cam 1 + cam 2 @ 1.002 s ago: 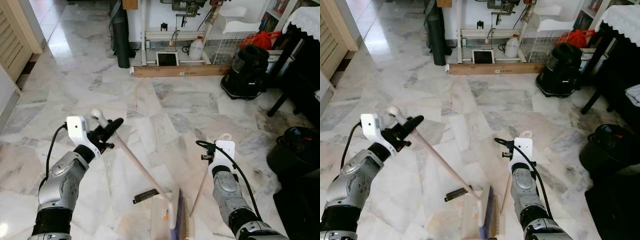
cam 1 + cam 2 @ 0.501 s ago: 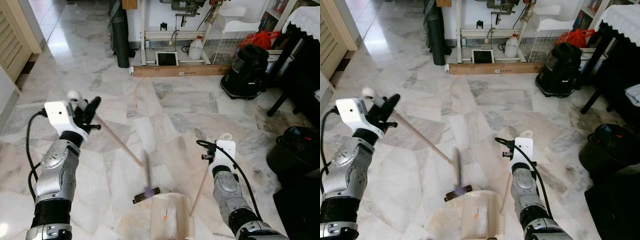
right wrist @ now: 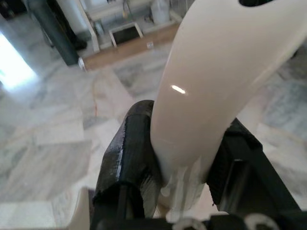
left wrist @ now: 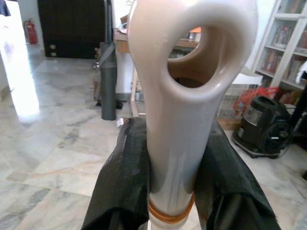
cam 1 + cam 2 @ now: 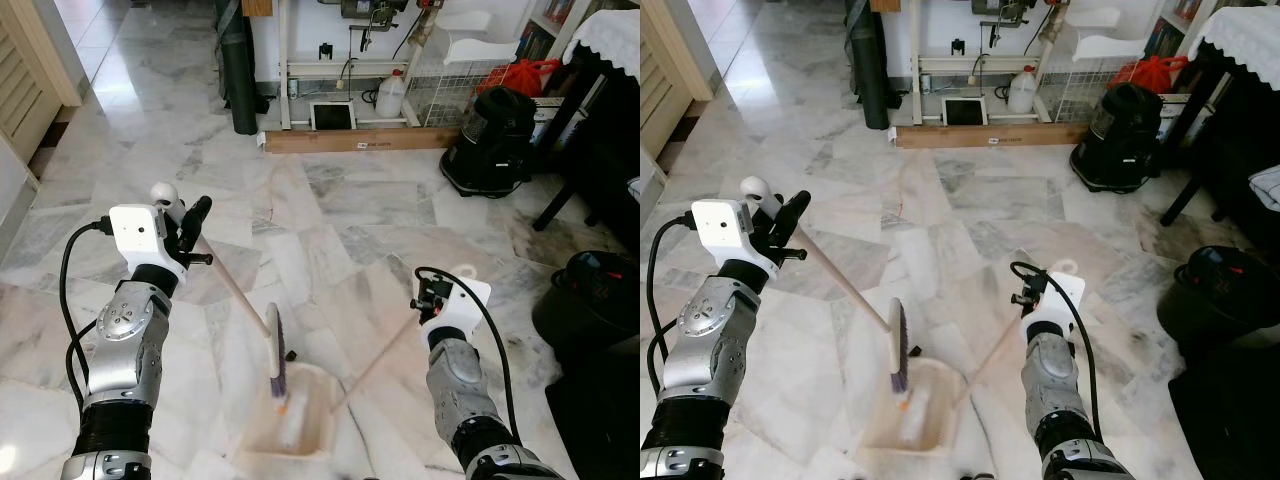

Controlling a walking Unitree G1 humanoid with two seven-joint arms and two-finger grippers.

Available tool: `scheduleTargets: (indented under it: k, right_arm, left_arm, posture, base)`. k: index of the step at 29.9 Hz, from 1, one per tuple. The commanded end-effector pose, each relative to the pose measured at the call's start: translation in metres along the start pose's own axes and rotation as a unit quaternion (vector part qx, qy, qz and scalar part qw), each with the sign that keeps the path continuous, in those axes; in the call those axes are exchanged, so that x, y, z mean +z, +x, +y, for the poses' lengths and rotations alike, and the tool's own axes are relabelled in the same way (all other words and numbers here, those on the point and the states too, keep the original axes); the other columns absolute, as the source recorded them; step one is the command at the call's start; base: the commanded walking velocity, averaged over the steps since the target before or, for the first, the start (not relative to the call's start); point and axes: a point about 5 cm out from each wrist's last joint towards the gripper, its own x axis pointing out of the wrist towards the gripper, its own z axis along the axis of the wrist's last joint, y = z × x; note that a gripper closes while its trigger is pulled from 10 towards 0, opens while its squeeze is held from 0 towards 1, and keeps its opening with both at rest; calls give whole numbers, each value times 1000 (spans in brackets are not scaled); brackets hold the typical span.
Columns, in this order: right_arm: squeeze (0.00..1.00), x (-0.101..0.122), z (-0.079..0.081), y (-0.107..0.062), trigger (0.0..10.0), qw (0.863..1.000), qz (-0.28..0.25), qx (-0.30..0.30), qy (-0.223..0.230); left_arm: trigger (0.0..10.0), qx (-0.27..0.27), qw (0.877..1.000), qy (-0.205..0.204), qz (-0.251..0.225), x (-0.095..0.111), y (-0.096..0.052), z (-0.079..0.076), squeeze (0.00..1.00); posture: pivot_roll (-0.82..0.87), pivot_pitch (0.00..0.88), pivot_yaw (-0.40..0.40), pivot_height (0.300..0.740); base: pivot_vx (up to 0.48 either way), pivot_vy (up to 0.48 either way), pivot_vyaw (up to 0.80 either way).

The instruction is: Sweep floor

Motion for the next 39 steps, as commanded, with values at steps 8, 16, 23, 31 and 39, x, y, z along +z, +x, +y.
scheduleTargets:
  k: [8, 16, 23, 31, 39]
  right_arm:
    - [0, 24, -13, 0, 10000, 998, -67, -12, 14]
    - [0, 41, -7, -2, 10000, 993, -112, -12, 20]
    - [0, 56, -8, -3, 10000, 990, -142, -18, 16]
    - [0, 60, -5, -7, 10000, 988, -153, -16, 18]
    - [0, 57, -1, -8, 10000, 989, -144, -16, 23]
  left_arm:
    - [10000, 7, 999, 20, -30, 4, 1, -4, 0]
    - [10000, 12, 998, 57, -31, 1, -5, -6, 0]
    - [10000, 18, 998, 55, -13, -14, -14, -12, 0]
    - [10000, 11, 998, 66, -10, -18, -14, -16, 0]
    - [10000, 2, 997, 77, -13, -16, -11, -19, 0]
  posture:
    - [-39, 70, -46, 740]
    - [-38, 38, -52, 740]
    - [-49, 12, -51, 740]
    - [-49, 0, -45, 740]
    - [-48, 24, -38, 740]
  base:
    - [0, 0, 0]
    - [0, 0, 0]
    - [0, 0, 0]
    - [0, 0, 474]
    - [0, 0, 794]
